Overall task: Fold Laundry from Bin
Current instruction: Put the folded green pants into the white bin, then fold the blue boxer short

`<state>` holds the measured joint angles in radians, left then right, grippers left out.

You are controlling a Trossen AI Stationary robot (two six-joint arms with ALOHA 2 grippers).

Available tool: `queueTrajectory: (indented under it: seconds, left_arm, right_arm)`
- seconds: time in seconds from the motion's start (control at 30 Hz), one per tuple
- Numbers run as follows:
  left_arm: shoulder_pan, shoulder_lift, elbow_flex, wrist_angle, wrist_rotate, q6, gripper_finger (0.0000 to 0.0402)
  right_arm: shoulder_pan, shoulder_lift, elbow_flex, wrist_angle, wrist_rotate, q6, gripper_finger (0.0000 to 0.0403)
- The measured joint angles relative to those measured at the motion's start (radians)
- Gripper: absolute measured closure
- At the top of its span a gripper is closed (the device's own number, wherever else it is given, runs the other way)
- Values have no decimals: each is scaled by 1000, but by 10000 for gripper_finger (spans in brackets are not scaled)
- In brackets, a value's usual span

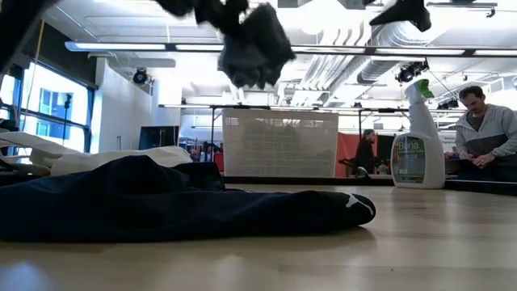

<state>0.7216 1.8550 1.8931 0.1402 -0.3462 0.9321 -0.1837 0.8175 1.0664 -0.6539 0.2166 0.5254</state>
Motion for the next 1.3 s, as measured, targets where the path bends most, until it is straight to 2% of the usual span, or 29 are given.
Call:
queueTrajectory:
  seconds: [0.13,0.23,0.37,0.5,0.63,0.77,1.0,1.3]
  left_arm:
    - [50,135,0,151,26,109,368]
    - [62,238,0,213,74,118,368]
    - [55,357,0,153,78,98,361]
    - [42,405,-1,31,84,97,337]
    - [42,398,16,-98,159,-62,300]
    - [70,398,109,-256,348,-223,263]
    - [122,398,250,-336,556,-411,214]
    - [132,398,355,-487,579,-630,208]
  right_arm:
    - [0,7,0,-23,77,116,192]
    - [0,7,0,-22,125,173,192]
    - [0,7,0,-15,169,260,192]
    - [0,8,0,-12,172,319,192]
    - [0,8,0,-10,172,334,192]
    - [0,8,0,-10,189,329,192]
    - [0,8,0,-10,257,257,192]
    - [0,8,-1,-27,274,226,192]
